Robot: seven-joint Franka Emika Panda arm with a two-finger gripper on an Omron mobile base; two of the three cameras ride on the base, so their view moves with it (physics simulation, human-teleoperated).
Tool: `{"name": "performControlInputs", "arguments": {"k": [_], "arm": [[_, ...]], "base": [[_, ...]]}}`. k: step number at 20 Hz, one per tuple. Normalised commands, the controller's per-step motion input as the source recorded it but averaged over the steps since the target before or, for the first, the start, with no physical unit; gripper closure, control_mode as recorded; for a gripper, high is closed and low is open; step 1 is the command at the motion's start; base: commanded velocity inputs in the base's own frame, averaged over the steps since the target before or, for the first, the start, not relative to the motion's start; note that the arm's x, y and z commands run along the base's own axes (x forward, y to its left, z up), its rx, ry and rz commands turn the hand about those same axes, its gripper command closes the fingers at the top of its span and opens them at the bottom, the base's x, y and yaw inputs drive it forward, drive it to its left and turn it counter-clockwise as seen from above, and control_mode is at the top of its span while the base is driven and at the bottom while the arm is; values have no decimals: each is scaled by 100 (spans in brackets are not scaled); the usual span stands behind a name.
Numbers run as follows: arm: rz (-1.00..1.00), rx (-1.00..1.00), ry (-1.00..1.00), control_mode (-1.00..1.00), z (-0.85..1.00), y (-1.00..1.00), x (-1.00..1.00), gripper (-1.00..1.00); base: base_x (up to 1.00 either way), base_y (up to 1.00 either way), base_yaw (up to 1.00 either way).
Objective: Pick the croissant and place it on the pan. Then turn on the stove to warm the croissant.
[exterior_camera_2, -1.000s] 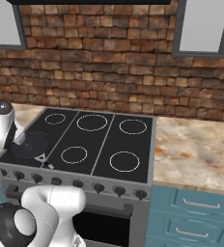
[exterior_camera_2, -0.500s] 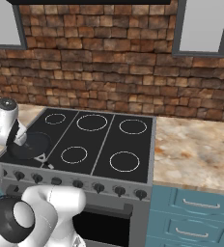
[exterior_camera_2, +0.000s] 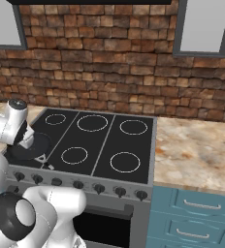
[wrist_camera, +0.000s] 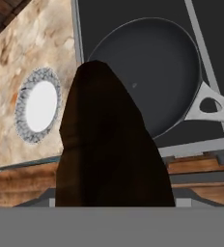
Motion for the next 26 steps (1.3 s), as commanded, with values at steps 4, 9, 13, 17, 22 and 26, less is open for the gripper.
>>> {"name": "performControlInputs", "arguments": {"k": [4,9,13,17,22,26], "arm": [[0,0,1,-100,-6,-31,23,100],[0,0,1,-100,-10,0,3,100],[0,-4,4,-100,-41,0,39,100],[0,-2,2,-100,-29,0,38,100],[0,0,2,-100,-6,2,0,100],[0,-1,8,-100,-24,15,1,100]], "base": [[0,0,0],[0,0,0],[0,0,0],[0,0,0],[0,0,0],[0,0,0]]}}
